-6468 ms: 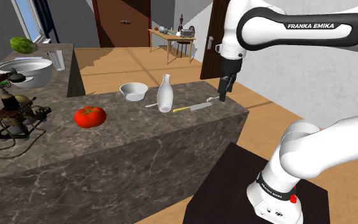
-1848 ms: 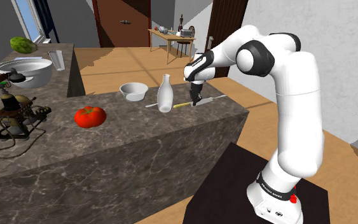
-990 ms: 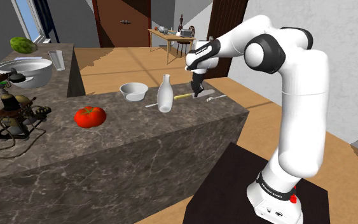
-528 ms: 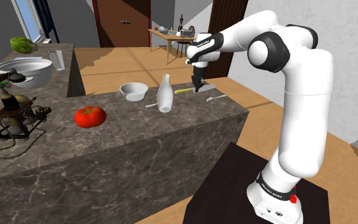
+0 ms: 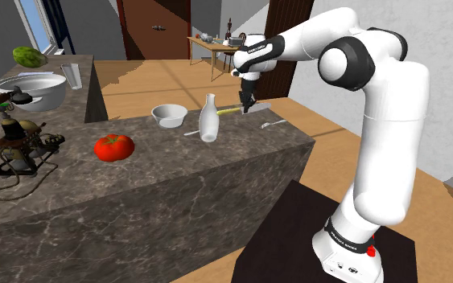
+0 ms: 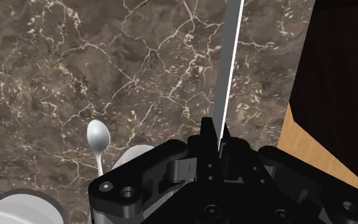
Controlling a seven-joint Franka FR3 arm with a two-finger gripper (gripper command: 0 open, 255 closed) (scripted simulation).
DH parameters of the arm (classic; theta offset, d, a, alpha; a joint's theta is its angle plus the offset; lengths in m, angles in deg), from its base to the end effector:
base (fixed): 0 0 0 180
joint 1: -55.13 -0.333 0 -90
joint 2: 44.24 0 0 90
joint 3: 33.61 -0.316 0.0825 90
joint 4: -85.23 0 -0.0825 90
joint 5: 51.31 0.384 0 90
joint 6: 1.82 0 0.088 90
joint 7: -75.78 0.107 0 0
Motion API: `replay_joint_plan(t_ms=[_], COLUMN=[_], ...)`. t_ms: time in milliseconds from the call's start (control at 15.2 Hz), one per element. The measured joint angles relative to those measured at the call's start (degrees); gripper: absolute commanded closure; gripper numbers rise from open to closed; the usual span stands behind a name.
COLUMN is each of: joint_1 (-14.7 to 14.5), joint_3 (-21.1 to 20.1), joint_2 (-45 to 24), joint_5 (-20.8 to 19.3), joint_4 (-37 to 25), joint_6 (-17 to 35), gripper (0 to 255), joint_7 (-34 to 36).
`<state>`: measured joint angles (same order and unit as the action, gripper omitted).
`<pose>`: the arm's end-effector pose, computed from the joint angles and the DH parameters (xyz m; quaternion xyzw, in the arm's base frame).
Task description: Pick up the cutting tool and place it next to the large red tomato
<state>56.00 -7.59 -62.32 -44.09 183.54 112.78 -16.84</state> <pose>0.5845 -0.2604 0.4192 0.8487 0.5288 -0.0088 0.0067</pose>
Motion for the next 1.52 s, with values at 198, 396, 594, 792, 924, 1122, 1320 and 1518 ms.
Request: replay_joint_plan(t_ms=[198,396,594,792,924,1122,1320,1518], joint_1=[-3.03,-5.45,-8.25,-10.54,-11.86,-14.12,-16.44,-18.29], joint_3=[-0.98,-2.19,-3.43,-4.78,-5.57,-6.89,-8.14,-9.38], joint_2=[1.96,2.06,3.09,2.49,1.86,0.89,0.16,-2.23], joint_5=[-1.17,-1.56,-2.32,-2.45,-2.44,-2.48,-2.63,-2.35], joint_4=[2.51,2.38,3.45,2.49,1.65,0.41,-0.92,-4.63], joint_6=[0.78,0.64,0.81,0.48,0.26,-0.02,-0.61,-1.95], gripper=[255,255,255,255,255,255,255,255], joint_7=[4.10,7.87,12.08,15.81,17.99,21.63,25.31,28.55])
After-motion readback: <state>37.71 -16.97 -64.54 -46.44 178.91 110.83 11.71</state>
